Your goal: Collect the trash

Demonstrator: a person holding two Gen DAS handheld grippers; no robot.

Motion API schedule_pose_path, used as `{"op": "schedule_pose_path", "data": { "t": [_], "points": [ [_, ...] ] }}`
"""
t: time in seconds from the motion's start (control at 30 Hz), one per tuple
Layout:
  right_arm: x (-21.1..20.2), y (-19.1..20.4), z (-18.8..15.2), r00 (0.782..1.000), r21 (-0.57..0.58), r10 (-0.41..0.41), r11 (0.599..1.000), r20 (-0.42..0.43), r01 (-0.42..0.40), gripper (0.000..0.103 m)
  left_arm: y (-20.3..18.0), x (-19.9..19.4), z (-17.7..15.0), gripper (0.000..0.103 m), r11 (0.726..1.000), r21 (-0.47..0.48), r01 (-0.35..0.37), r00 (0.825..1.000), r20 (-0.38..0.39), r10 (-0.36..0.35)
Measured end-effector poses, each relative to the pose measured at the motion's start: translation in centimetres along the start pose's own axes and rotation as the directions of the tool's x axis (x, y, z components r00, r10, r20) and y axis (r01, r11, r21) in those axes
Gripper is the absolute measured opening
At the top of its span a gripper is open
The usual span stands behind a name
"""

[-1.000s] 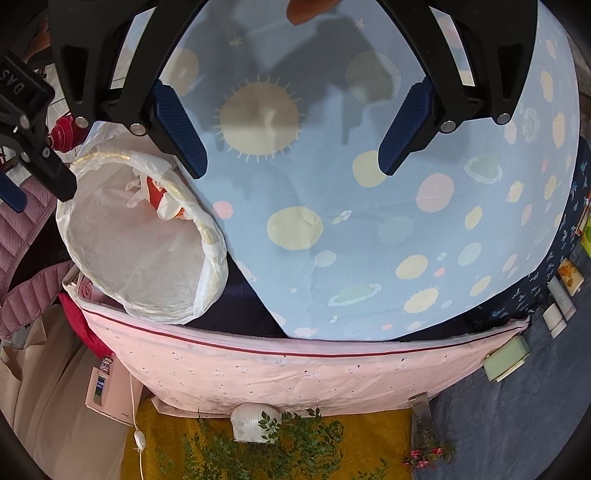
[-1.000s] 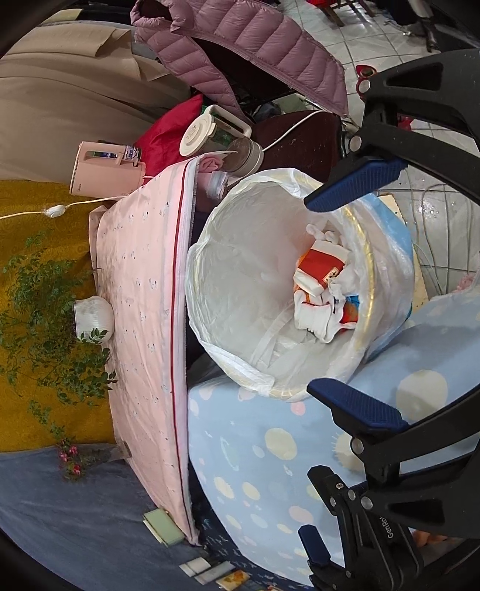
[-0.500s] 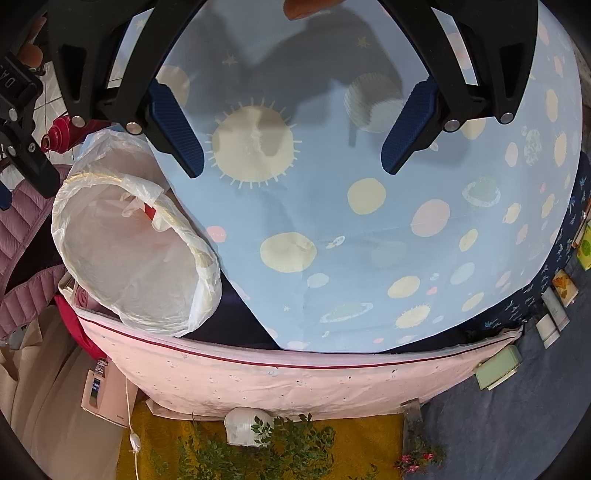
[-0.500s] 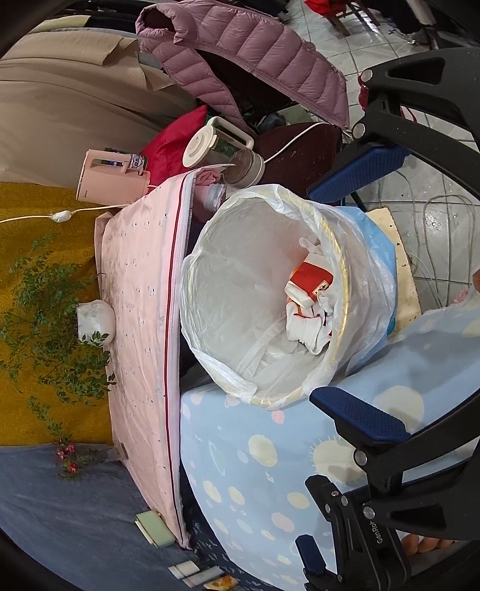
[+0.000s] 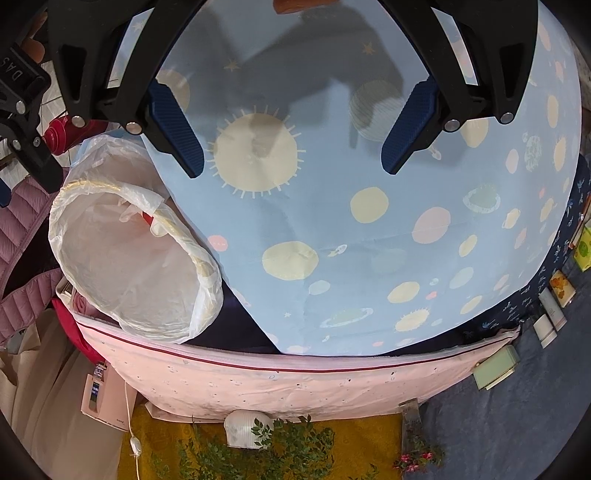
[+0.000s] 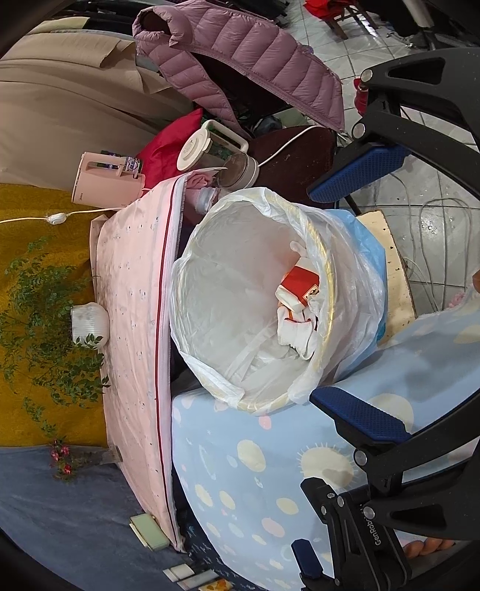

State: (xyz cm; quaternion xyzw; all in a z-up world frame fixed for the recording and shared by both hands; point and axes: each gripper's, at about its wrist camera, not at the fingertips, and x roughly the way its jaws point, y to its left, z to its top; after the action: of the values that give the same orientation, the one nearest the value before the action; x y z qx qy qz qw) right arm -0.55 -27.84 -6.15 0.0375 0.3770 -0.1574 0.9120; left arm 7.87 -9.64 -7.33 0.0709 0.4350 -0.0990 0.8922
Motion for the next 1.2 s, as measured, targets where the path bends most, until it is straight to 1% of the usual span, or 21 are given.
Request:
{"op": "schedule_pose_path", "data": {
  "t": [0.53,0.8,1.2],
  "points": [
    [0.1,0.0,-0.4,1.000,-0.004,0.000,1.000,-0.011,0.000,0.096,-0.7,-0.4,-0.2,0.092,1.000,0.009,-0.003,1.000,0.013,0.003],
    [0.1,-0.1,-0.4,1.000,-0.003,0.002,1.000,-0.011,-0.002,0.096,-1.2,-1.1,0.3,0.092,1.000,0.018,-0.001,0.999,0.038,0.000],
    [0.0,-0.8,-0.6,1.000,0.008,-0.006,1.000,-0.009,0.006,0.096,-1.9,-1.4,0.6,0.092,0.999,0.038,0.004,0.999,0.047,-0.006]
  ]
}}
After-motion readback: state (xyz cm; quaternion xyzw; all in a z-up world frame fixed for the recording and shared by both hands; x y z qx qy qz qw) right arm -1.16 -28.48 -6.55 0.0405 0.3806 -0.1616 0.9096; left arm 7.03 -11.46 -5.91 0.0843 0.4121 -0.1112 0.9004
